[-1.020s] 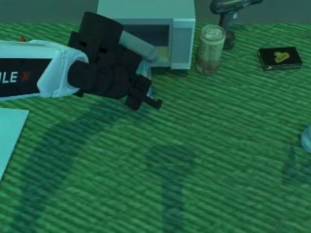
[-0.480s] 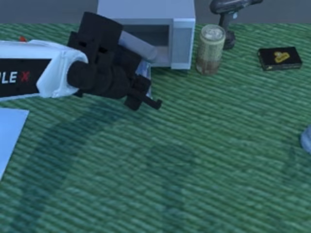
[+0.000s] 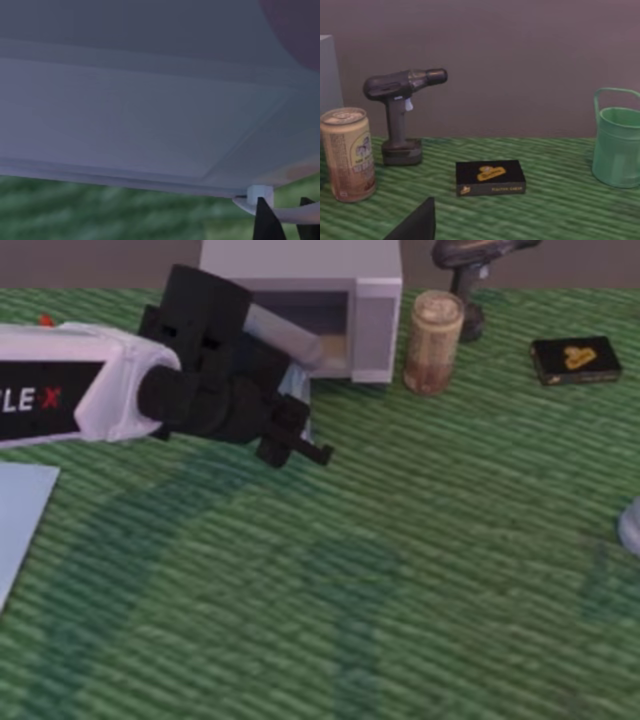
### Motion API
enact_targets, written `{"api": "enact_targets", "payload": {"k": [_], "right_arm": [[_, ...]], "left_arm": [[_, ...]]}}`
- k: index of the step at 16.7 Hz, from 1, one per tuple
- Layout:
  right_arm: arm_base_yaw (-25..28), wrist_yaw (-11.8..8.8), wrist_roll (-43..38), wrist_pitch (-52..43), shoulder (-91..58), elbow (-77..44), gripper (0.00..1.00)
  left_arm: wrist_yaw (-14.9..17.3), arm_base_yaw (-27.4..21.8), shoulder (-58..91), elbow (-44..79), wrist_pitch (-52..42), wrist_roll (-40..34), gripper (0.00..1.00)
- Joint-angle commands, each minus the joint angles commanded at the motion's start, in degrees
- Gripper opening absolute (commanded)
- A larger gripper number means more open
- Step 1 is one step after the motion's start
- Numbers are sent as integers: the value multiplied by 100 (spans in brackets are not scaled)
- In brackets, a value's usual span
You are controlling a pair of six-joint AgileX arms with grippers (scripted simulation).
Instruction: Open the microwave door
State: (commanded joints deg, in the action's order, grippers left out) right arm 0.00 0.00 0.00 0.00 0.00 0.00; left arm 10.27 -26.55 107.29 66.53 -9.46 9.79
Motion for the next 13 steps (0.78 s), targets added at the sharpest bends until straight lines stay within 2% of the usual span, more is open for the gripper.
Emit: {"api": "enact_targets", "payload": {"k": [5,13], "right_arm": [[0,0,0,0,0,0,100],[0,0,0,0,0,0,100]], "left_arm": [[0,0,0,0,0,0,0],[277,135,-90,-98,-52,332,0]]}}
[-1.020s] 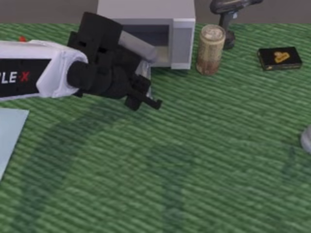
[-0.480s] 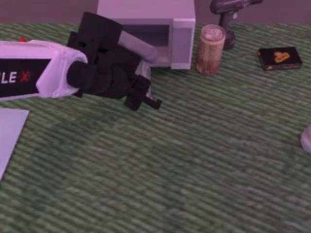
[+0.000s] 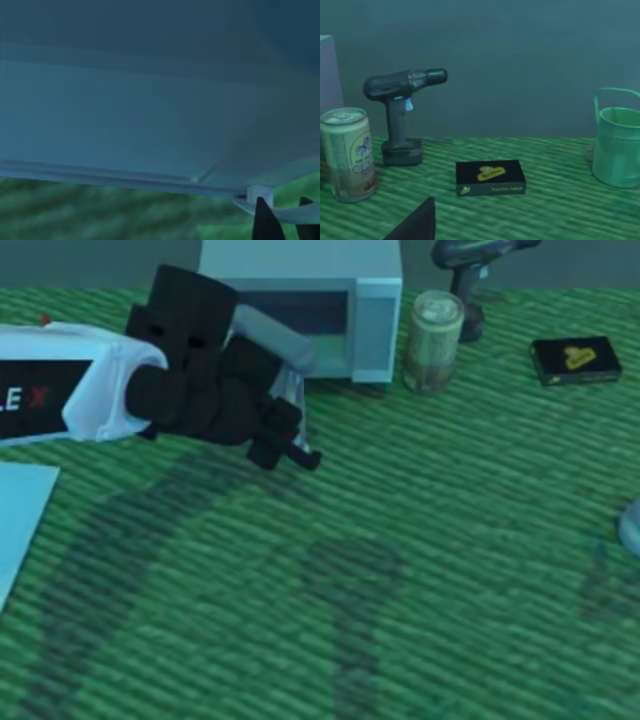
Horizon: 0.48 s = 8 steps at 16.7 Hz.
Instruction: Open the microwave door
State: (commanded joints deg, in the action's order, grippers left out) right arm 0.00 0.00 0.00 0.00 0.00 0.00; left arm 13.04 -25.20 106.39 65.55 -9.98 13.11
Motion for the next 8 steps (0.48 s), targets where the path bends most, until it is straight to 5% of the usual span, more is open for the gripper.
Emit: {"api": "enact_targets", "payload": {"k": [8], "right_arm": [[0,0,0,0,0,0,100]], "left_arm": [[38,29,-9,-20,-12,59,0]]}}
